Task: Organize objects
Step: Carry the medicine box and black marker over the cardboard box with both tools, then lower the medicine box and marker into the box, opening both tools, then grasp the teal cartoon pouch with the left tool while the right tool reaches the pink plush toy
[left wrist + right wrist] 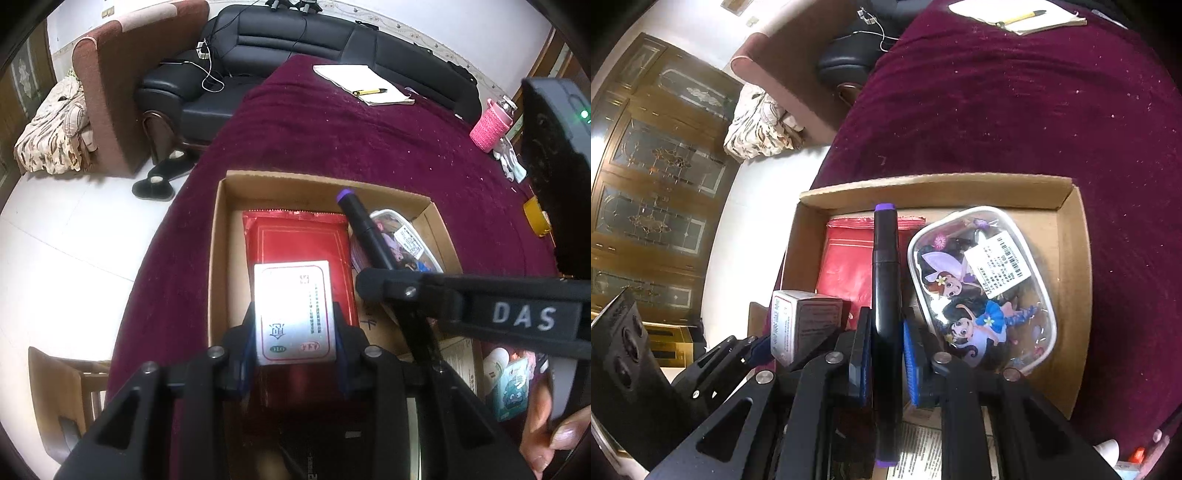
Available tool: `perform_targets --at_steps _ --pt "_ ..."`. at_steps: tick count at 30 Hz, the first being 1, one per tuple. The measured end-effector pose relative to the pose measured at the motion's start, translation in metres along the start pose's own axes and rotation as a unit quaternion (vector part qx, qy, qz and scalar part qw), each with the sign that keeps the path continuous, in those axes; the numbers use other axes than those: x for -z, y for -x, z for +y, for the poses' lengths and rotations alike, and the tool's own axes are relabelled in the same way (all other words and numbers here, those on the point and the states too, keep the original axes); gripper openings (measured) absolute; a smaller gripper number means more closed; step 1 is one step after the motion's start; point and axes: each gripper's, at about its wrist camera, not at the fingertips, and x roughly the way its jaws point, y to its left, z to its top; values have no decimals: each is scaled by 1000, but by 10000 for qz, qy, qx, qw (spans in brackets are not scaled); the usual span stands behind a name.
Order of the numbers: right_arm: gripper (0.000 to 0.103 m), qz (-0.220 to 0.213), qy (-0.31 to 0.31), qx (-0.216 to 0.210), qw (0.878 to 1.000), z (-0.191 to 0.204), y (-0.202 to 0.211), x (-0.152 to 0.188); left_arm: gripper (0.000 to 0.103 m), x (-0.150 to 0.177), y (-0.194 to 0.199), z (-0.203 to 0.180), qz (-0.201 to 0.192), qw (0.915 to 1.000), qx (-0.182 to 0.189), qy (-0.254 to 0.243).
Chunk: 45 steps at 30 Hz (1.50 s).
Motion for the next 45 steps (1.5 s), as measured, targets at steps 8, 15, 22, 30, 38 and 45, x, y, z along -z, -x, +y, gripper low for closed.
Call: perform_targets --at_steps 8,15,22,30,38,45 --pt "32 41 86 -119 9999 4 2 -2 52 2 2 1 -40 10000 26 47" --pt "36 -202 39 -459 9987 -4 38 18 53 8 18 0 -224 9995 -68 194" --pt "42 -290 34 -708 9971 -52 82 68 54 30 55 -27 -664 9974 72 280" --pt "42 -451 -312 -814 9952 -184 152 126 54 78 77 -123 -743 9959 495 171" --pt "54 -516 -524 -750 9945 -306 230 186 57 121 27 -252 -29 9989 462 41" --pt "55 -410 -522 -1000 9928 -343 246 208 70 119 -3 -272 209 9990 -202 334"
